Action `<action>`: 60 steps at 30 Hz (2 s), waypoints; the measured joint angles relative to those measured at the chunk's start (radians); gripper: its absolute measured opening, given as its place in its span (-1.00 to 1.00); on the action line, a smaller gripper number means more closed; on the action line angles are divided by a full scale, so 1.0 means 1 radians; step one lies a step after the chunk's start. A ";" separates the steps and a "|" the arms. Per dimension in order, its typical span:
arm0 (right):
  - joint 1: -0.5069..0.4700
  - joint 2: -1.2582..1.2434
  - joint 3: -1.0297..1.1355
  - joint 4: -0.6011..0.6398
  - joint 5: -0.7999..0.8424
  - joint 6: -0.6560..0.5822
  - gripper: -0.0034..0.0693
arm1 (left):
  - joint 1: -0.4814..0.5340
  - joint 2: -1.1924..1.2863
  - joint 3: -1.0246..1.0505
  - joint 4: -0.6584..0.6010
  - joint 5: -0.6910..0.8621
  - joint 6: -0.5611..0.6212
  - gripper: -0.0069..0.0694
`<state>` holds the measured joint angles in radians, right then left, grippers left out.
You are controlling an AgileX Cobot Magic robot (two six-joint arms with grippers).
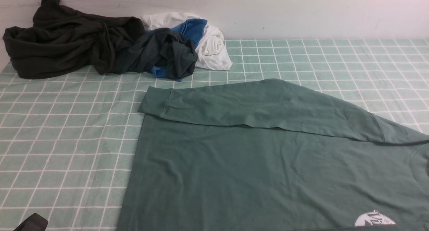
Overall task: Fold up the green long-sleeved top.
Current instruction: Use the left arm to clamp the cuff closest to it
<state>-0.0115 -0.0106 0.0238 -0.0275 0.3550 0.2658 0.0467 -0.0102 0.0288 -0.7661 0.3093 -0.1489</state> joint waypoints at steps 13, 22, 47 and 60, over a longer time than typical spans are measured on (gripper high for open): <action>0.000 0.000 0.000 0.435 0.011 0.189 -0.94 | 0.000 0.000 -0.005 -0.059 -0.001 0.103 -0.83; 0.000 0.000 0.000 0.677 0.011 0.249 -0.94 | 0.000 0.045 -0.190 0.003 0.086 0.446 -0.83; 0.038 0.710 -0.658 0.535 0.724 -0.771 -0.94 | -0.502 1.065 -0.958 0.717 0.853 0.507 -0.83; 0.274 0.829 -0.686 0.458 0.884 -0.718 -0.94 | -0.676 1.461 -0.960 0.723 0.789 0.552 -0.42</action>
<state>0.2629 0.8182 -0.6626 0.4305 1.2388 -0.4525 -0.6296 1.4505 -0.9316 -0.0435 1.0982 0.4029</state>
